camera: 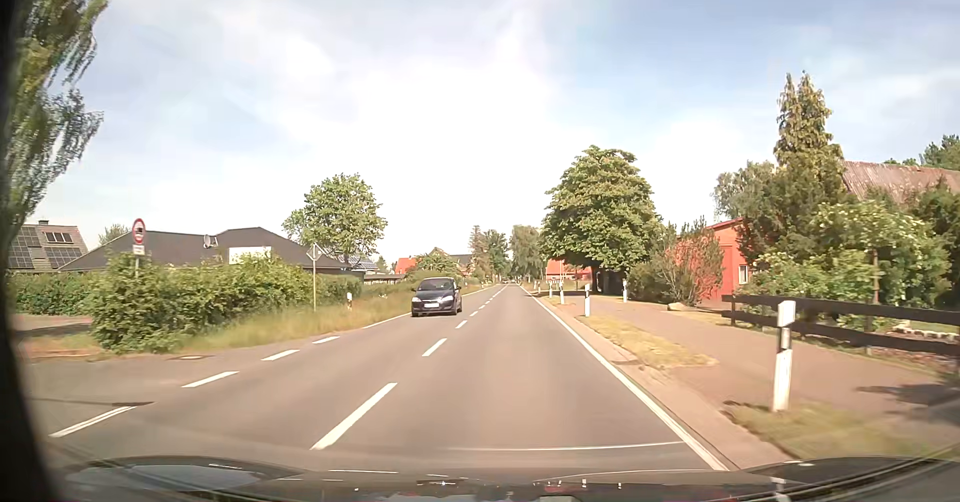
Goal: Follow the waypoints while adhering to traffic rules and regulations
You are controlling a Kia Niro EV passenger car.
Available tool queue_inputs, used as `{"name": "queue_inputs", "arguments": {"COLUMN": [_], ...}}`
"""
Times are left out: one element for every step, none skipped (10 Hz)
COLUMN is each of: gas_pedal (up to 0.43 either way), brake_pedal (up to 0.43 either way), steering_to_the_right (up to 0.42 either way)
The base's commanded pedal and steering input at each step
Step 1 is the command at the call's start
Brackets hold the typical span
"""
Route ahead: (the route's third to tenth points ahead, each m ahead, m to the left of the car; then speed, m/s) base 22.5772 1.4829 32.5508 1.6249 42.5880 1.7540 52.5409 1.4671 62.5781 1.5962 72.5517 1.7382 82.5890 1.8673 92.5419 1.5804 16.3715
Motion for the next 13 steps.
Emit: {"name": "queue_inputs", "arguments": {"gas_pedal": [0.28, 0.28, 0.28, 0.268, 0.268, 0.268, 0.268, 0.268, 0.268, 0.268, 0.268, 0.268, 0.268], "brake_pedal": [0.0, 0.0, 0.0, 0.0, 0.0, 0.0, 0.0, 0.0, 0.0, 0.0, 0.0, 0.0, 0.0], "steering_to_the_right": [0.0, 0.0, 0.0, -0.001, -0.001, -0.001, -0.001, -0.001, -0.001, -0.001, -0.001, -0.001, -0.001]}}
